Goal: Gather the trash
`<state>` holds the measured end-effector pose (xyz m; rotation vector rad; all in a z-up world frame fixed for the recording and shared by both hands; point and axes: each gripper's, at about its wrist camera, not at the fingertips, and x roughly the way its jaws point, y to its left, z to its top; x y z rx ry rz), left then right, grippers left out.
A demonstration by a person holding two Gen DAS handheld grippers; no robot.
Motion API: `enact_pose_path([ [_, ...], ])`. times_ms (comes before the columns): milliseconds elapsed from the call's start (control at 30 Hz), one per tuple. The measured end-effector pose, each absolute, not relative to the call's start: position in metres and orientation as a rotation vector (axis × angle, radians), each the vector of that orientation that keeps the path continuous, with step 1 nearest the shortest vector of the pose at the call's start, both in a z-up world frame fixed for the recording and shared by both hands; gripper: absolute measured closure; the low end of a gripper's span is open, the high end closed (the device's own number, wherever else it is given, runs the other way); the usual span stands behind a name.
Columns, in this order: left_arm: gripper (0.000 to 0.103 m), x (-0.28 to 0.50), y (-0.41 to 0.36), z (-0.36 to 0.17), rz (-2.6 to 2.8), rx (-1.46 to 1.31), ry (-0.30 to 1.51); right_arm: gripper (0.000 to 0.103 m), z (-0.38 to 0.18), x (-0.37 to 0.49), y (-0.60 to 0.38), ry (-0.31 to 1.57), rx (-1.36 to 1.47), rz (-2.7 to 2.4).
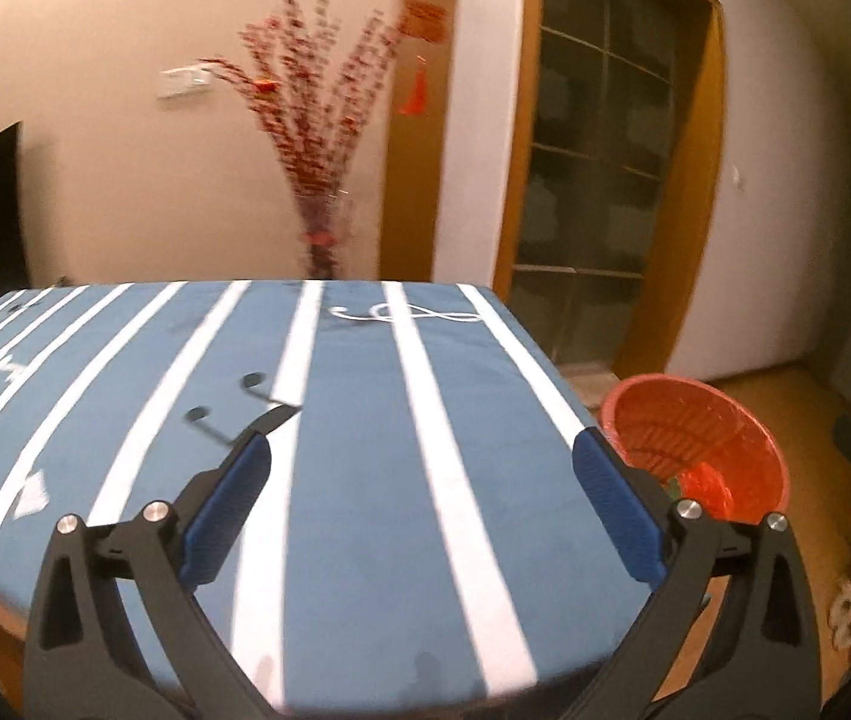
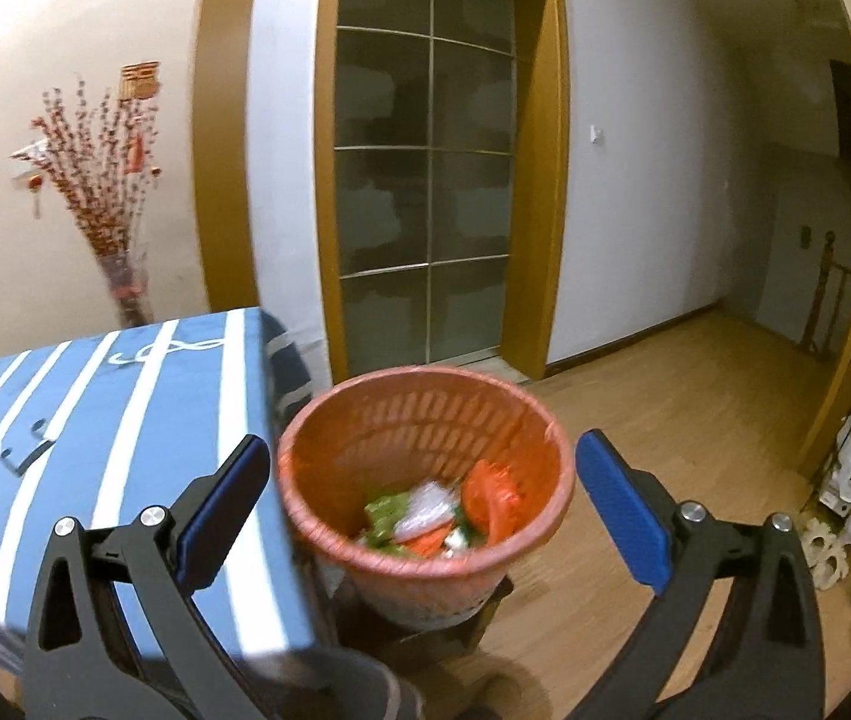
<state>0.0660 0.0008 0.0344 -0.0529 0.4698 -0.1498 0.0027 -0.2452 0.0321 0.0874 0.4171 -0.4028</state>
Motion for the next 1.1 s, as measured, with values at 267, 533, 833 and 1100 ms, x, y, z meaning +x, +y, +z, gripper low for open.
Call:
enact_pose_path([
  [267, 0.004, 0.022, 0.019, 0.03, -0.068, -0.059, 0.425, 0.003, 0.028, -0.025, -0.217, 0.402, 0.054, -0.373],
  [533, 0.004, -0.003, 0.016, 0.024, -0.063, -0.034, 0.428, 0.003, 0.022, -0.04, -0.208, 0.42, 0.062, -0.376],
  [833, 0.004, -0.012, 0.013, 0.02, -0.051, -0.019, 0.437, 0.003, 0.012, -0.048, -0.207, 0.453, 0.07, -0.392],
  [1100, 0.004, -0.012, 0.012, 0.018, -0.048, -0.021, 0.459, 0.003, 0.008, -0.051, -0.208, 0.46, 0.064, -0.397],
])
